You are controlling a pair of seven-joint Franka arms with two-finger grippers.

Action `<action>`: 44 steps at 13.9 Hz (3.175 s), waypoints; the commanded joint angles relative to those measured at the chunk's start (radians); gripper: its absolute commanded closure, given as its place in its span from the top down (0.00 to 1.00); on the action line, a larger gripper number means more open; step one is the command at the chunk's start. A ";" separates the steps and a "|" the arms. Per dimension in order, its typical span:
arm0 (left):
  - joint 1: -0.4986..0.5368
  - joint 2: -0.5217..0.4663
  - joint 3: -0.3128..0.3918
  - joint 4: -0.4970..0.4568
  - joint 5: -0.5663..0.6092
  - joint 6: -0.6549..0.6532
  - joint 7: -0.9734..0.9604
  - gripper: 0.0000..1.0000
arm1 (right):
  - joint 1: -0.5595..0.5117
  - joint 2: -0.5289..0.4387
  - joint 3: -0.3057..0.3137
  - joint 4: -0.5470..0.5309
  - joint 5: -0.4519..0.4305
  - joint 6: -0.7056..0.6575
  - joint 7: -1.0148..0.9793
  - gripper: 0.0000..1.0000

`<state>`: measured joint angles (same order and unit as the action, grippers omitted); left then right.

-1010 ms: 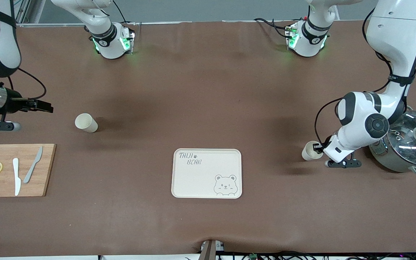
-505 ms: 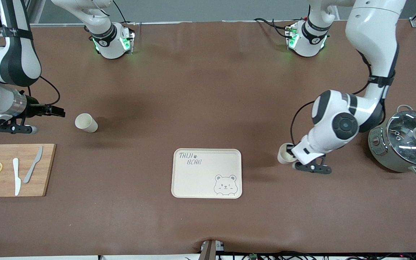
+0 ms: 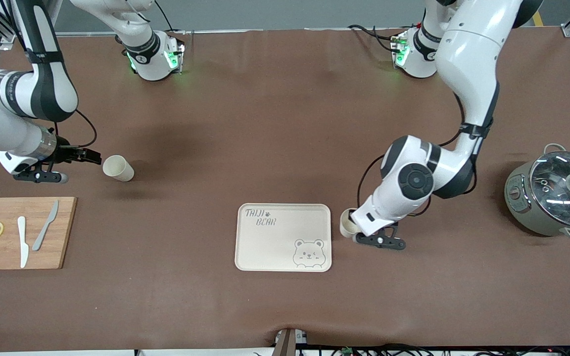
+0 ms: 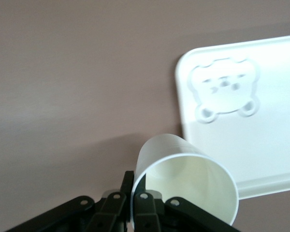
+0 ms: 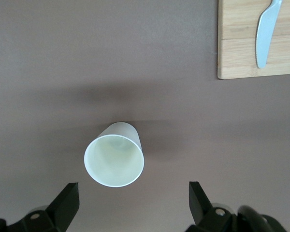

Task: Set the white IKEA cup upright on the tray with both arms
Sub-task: 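Carry the cup to the tray while the right gripper approaches the other cup, then set the cup upright on the tray while the right gripper grasps the cup, then open and withdraw the left gripper while the right gripper carries its cup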

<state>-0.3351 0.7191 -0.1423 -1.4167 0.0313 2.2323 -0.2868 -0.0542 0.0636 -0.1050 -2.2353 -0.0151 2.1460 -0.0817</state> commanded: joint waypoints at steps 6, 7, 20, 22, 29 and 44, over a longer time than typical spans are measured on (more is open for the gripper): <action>-0.113 0.174 0.009 0.203 0.002 0.050 -0.126 0.00 | -0.013 0.027 0.008 -0.185 -0.005 0.288 -0.006 1.00; -0.122 0.181 0.012 0.203 0.002 0.067 -0.127 0.00 | -0.021 0.050 0.008 -0.188 -0.005 0.319 -0.025 1.00; -0.117 0.197 0.015 0.196 -0.008 0.089 -0.144 1.00 | -0.042 0.122 0.014 -0.207 -0.002 0.430 -0.056 0.12; -0.116 0.175 0.017 0.196 -0.008 0.076 -0.152 1.00 | -0.038 0.122 0.014 -0.205 0.000 0.428 -0.047 0.00; -0.064 -0.004 0.018 0.188 0.007 -0.112 -0.149 1.00 | -0.032 0.116 0.019 -0.126 0.045 0.304 -0.047 0.00; 0.151 -0.331 0.017 0.171 0.005 -0.666 -0.137 1.00 | 0.284 0.194 0.021 0.325 0.230 -0.070 0.431 0.00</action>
<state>-0.1937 0.4394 -0.1223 -1.2114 0.0308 1.5950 -0.4247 0.1961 0.2113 -0.0746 -1.9866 0.1842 2.0952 0.2938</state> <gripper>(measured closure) 0.000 0.960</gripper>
